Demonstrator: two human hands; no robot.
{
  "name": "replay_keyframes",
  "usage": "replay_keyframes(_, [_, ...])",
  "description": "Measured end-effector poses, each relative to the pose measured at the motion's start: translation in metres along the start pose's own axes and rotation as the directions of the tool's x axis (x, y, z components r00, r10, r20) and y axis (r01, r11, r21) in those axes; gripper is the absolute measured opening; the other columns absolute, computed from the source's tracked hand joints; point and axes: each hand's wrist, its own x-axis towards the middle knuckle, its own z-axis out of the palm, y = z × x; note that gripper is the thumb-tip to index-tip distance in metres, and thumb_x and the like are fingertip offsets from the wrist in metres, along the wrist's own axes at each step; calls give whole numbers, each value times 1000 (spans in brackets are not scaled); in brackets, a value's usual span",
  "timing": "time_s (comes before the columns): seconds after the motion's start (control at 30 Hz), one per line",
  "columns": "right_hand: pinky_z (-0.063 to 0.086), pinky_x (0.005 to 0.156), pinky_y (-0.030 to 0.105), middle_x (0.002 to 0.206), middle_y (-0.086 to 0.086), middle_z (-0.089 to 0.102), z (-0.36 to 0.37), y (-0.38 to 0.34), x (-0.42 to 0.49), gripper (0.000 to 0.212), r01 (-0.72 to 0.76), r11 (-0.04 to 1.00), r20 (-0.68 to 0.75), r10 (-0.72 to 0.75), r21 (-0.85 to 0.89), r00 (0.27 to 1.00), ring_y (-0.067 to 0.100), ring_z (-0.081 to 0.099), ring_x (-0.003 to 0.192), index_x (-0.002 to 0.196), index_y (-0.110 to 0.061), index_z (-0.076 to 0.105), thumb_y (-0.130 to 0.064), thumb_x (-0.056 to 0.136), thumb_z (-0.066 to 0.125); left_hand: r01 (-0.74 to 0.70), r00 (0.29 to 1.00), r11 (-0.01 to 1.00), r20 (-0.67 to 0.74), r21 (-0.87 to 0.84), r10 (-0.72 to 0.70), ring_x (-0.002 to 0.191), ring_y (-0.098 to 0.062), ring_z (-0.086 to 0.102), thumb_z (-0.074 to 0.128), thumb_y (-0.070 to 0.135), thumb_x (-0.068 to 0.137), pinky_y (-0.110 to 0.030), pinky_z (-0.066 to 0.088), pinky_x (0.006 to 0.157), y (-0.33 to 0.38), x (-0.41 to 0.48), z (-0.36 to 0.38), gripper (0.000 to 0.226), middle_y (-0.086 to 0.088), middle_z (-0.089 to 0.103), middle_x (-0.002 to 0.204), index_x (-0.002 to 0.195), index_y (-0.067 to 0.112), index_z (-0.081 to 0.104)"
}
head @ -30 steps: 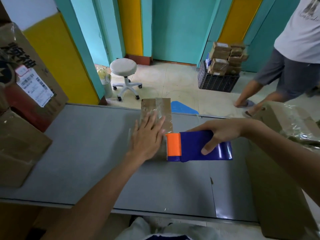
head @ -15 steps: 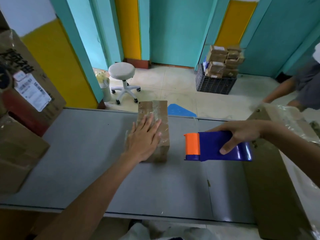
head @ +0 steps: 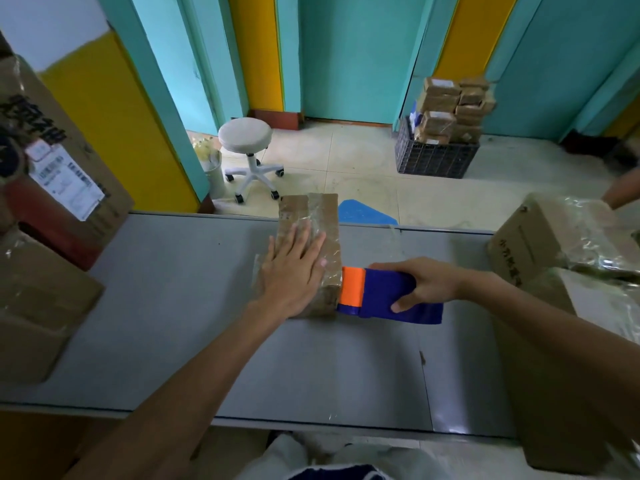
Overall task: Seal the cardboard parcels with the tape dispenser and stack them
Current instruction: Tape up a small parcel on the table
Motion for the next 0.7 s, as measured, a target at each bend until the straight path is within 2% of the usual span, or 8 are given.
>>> replay_keyframes(0.07, [42,80,21,113,-16,53,0,-4,0,68,4,999,-10,-4,-40,1000,5,53,98,139,-39,32,-26,84,70,4,1000,1000,15,9,-4,143,-16,-15,6,45,98,-41,-11,113,0,0,-2,53,3,-12,156,148,29,-2])
replay_keyframes(0.13, [42,85,26,114,-16,53,-2,-5,0,68,0,997,-17,-1,-71,1000,8,53,101,139,-39,32,-27,83,70,6,1000,1000,21,-3,-6,142,-16,-17,13,40,101,-40,-12,112,-1,0,-4,51,3,-14,156,147,30,-4])
replay_keyframes(0.27, [43,92,36,114,-13,54,-3,-11,-1,69,-48,995,-17,47,-86,999,14,54,104,139,-39,34,-31,80,71,-9,1000,999,21,-37,10,142,-15,-18,14,40,101,-41,-12,112,-1,0,-3,51,2,-14,156,148,29,-4])
replay_keyframes(0.33, [43,95,38,117,-8,54,-5,-16,-2,68,-97,994,14,98,-52,995,15,52,105,140,-34,35,-26,83,70,-13,999,999,32,-31,14,142,-15,-18,12,43,100,-42,-12,113,0,0,-5,52,2,-14,156,148,29,-3])
replay_keyframes(0.43, [42,97,38,118,-3,56,-8,-24,-2,67,-167,986,52,166,10,985,20,53,107,140,-29,39,-26,81,71,-8,998,1000,64,-14,9,142,-15,-18,14,62,90,-45,-10,114,1,-3,-8,69,2,-15,156,148,28,-4])
replay_keyframes(0.53, [45,96,39,116,-1,59,-5,-24,-2,71,-217,974,60,213,62,975,23,56,108,133,-26,46,-35,68,73,-4,998,1000,69,-27,5,142,-15,-18,27,80,75,-45,-10,114,2,-4,-9,95,3,-16,156,149,28,-3])
replay_keyframes(0.63, [52,87,40,111,5,64,-1,-18,-3,61,-314,926,102,299,211,949,27,62,101,119,-20,55,-32,64,75,9,999,999,35,-41,-8,143,-15,-15,39,80,73,-46,-7,115,4,-4,-9,99,3,-12,157,149,29,2])
replay_keyframes(0.7, [53,81,37,107,8,65,-1,-19,-3,49,-367,887,157,335,280,929,26,63,94,116,-16,56,-26,72,76,20,1000,999,11,-35,-20,144,-15,-13,43,78,73,-51,-5,115,6,-6,-9,98,4,-9,158,149,30,5])
